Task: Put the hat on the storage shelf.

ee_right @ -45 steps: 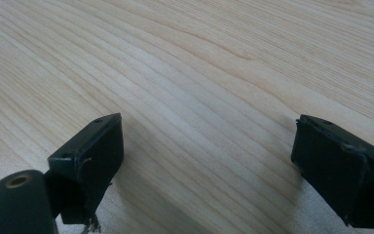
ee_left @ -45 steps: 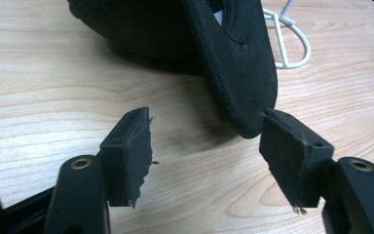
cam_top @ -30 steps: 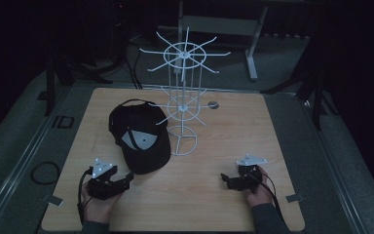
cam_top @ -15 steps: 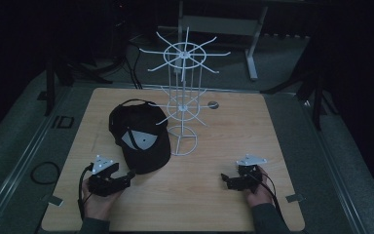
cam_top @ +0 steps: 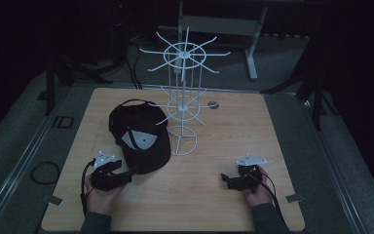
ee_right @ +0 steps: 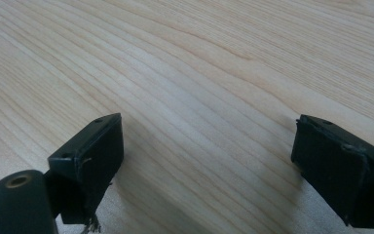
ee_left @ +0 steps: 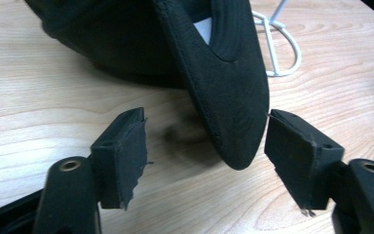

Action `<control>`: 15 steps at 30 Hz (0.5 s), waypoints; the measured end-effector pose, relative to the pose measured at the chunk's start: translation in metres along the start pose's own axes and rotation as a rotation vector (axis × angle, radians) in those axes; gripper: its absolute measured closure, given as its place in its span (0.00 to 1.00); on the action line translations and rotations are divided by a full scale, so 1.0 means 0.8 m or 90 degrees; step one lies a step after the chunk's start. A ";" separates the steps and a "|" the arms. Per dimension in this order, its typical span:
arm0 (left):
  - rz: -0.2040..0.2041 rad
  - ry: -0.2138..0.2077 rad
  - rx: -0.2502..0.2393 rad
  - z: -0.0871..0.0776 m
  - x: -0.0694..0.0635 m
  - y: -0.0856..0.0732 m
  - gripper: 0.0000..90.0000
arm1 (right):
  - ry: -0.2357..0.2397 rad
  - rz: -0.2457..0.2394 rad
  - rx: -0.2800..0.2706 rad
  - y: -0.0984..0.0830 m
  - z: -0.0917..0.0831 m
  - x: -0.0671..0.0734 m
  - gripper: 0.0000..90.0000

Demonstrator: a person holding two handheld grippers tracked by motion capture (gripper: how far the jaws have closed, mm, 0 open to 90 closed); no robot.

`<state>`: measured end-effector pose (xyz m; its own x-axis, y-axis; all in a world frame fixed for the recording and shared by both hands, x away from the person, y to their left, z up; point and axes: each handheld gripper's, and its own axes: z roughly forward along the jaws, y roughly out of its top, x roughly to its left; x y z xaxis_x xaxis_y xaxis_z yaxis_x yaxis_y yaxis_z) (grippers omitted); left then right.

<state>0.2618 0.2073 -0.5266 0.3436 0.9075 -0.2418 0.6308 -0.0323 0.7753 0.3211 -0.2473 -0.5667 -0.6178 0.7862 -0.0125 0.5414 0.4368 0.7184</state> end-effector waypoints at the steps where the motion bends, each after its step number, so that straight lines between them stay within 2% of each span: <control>1: -0.001 -0.005 0.000 0.002 -0.001 0.000 0.38 | 0.000 0.000 0.000 0.000 0.000 0.000 0.13; 7: -0.001 -0.009 0.011 0.011 -0.003 -0.002 0.40 | 0.000 0.000 0.000 0.000 0.000 0.000 0.13; 11: -0.001 -0.008 0.007 0.017 -0.005 -0.003 0.44 | 0.000 0.000 0.000 0.000 0.000 0.000 0.13; 12: -0.013 -0.019 0.004 0.021 -0.002 -0.005 0.45 | 0.000 0.000 0.000 0.000 0.000 0.000 0.13; 15: -0.014 -0.020 0.006 0.023 -0.001 -0.005 0.47 | 0.000 0.000 0.000 0.000 0.000 0.000 0.13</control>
<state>0.2718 0.1989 -0.5406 0.3514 0.8942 -0.2774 0.6454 -0.0167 0.7636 0.3211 -0.2473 -0.5667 -0.6178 0.7862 -0.0126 0.5411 0.4367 0.7187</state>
